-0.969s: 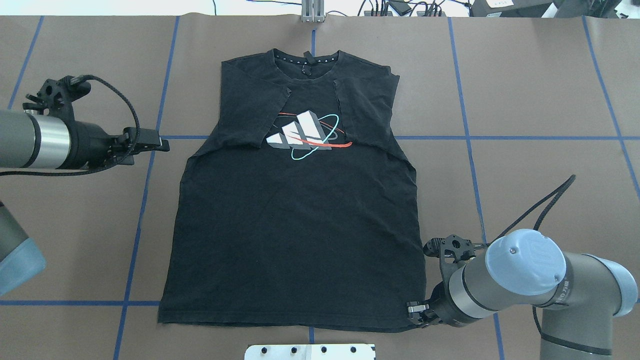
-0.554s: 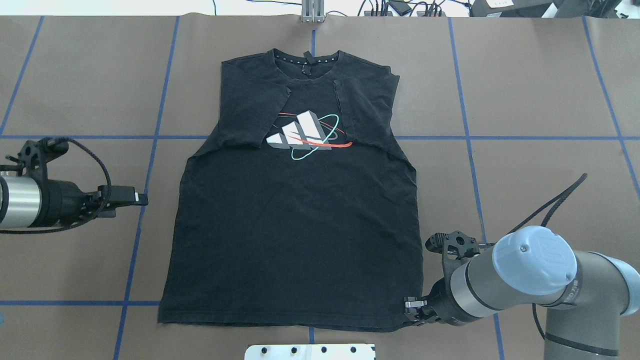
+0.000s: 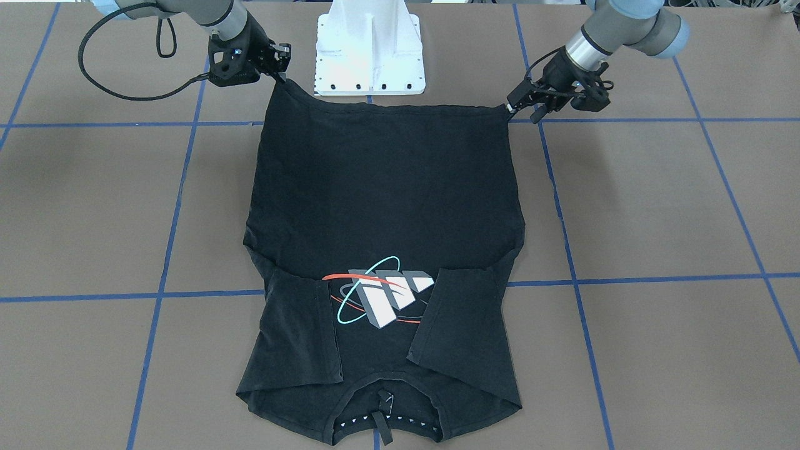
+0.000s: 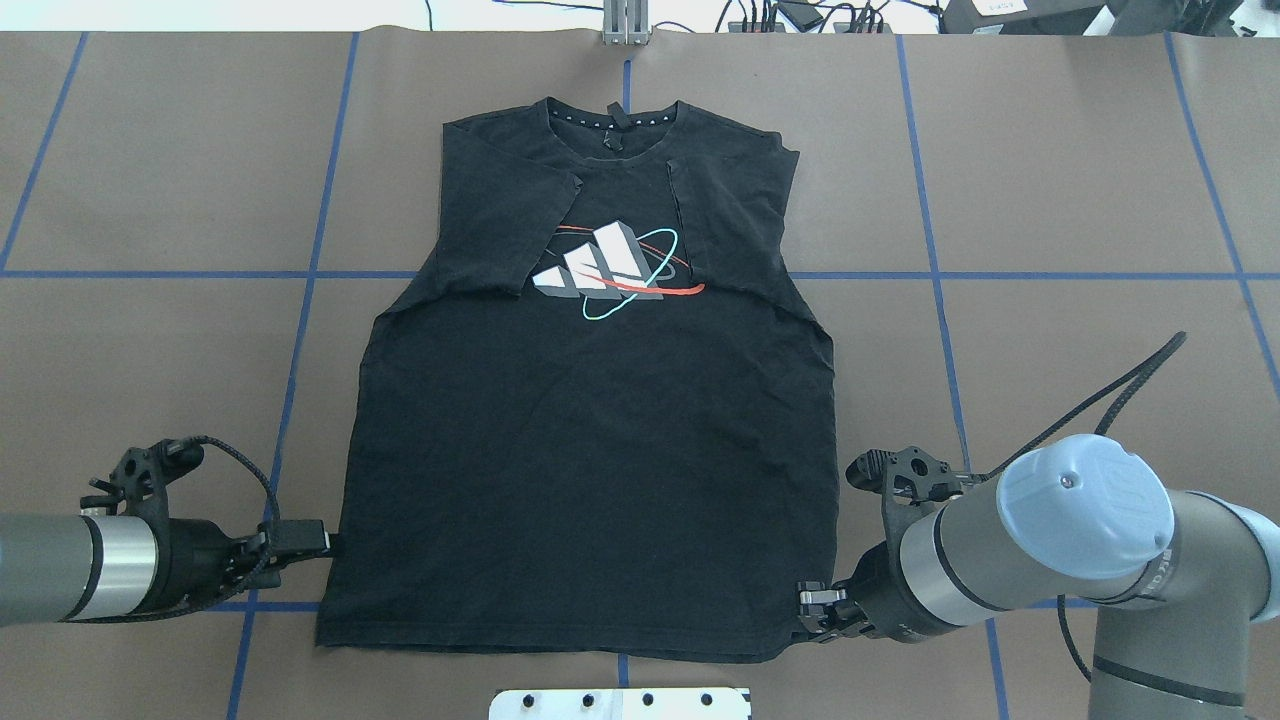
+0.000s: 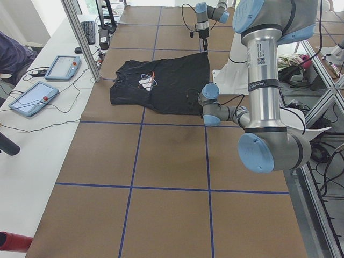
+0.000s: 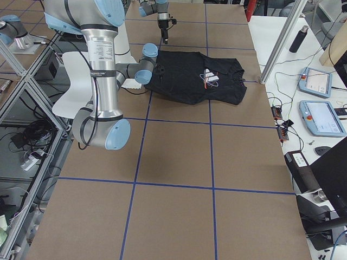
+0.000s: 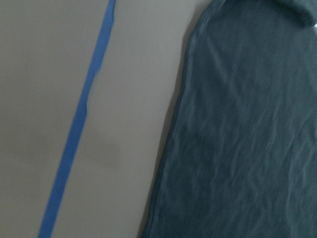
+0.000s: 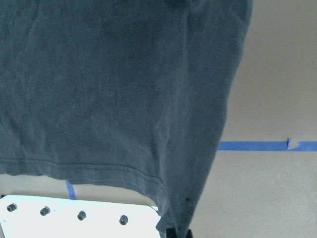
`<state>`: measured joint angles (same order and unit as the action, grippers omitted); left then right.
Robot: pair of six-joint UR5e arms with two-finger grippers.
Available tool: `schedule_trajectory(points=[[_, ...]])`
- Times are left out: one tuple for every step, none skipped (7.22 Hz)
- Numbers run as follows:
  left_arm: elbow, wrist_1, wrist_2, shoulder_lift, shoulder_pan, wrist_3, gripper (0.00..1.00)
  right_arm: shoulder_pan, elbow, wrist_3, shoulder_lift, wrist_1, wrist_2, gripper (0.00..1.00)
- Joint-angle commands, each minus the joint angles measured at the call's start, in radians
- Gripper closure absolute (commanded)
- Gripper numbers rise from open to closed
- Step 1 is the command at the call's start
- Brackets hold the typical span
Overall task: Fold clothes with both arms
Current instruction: 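Grasp the nearest hem corner with the right gripper while the left gripper approaches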
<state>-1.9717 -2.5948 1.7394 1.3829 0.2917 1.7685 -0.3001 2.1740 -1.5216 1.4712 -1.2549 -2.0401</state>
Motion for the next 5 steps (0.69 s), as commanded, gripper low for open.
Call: schedule_trajectory(points=[[0.002,0.001,-0.04,0.001,-0.077,0.043,0.0,-0.005,0.009,0.0,-0.002,0.0,-0.002,1.0],[0.011,0.004,-0.049,0.005,-0.091,0.052,0.01,-0.004,0.021,0.0,0.0,-0.001,-0.003,1.0],[0.016,0.005,-0.06,0.007,-0.098,0.054,0.01,-0.004,0.027,0.0,0.0,-0.001,-0.003,1.0],[0.019,0.007,-0.06,0.008,-0.098,0.054,0.02,-0.005,0.03,0.0,-0.002,-0.001,-0.003,1.0],[0.019,0.008,-0.06,0.008,-0.098,0.052,0.02,-0.007,0.033,0.0,0.0,-0.001,-0.005,1.0]])
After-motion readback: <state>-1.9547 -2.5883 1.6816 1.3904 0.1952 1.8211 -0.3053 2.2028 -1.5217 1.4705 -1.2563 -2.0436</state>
